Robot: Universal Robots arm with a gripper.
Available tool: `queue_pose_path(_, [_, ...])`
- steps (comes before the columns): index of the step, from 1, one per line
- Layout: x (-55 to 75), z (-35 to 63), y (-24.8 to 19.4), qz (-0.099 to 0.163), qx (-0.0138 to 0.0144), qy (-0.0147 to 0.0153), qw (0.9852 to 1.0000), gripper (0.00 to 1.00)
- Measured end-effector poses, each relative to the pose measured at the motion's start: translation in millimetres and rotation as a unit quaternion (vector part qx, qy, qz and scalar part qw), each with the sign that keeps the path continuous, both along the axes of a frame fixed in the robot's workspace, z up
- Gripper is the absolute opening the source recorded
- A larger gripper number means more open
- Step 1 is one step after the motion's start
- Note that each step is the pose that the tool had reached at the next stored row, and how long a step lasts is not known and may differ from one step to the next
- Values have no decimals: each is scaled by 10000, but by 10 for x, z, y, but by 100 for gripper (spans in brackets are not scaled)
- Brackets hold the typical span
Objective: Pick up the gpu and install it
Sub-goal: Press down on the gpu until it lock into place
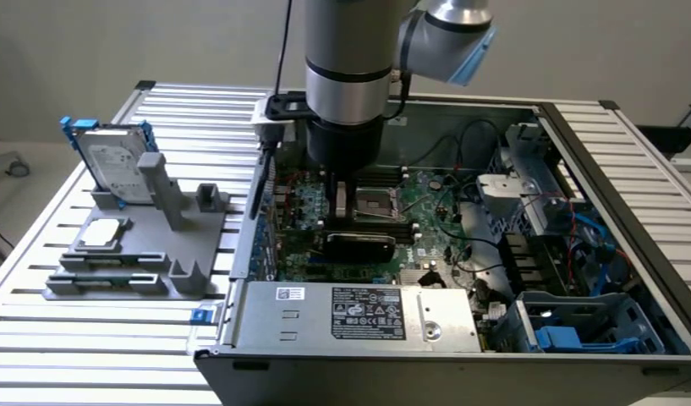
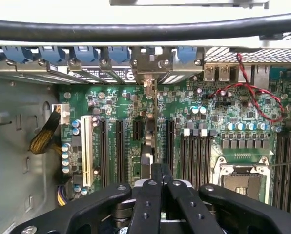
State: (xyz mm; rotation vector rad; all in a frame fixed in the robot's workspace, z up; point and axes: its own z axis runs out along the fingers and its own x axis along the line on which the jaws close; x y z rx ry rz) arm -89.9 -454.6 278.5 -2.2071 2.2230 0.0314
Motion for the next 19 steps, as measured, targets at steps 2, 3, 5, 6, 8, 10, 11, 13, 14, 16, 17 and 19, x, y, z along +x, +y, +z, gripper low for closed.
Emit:
queue_pose_path(2, [-7,21,0,0,1,7,10000,11])
queue_pose_path(3, [-14,28,0,0,3,15,10000,11])
queue_pose_path(5, [-33,39,0,0,6,35,10000,11])
queue_pose_path(6, [-50,45,0,0,7,50,10000,11])
queue_pose_path(8, [-92,54,0,0,13,88,10000,11])
queue_pose_path(10, [-134,63,0,0,17,137,9999,11])
queue_pose_path(11, [-157,67,0,0,20,165,9999,11])
queue_pose_path(13, [-200,74,0,0,24,216,9998,11])
queue_pose_path(14, [-223,78,0,-1,25,239,9997,11])
queue_pose_path(16, [-270,81,0,0,29,269,9996,11])
queue_pose_path(17, [-294,83,0,1,31,284,9996,11])
queue_pose_path(19, [-338,88,0,1,33,310,9995,11])
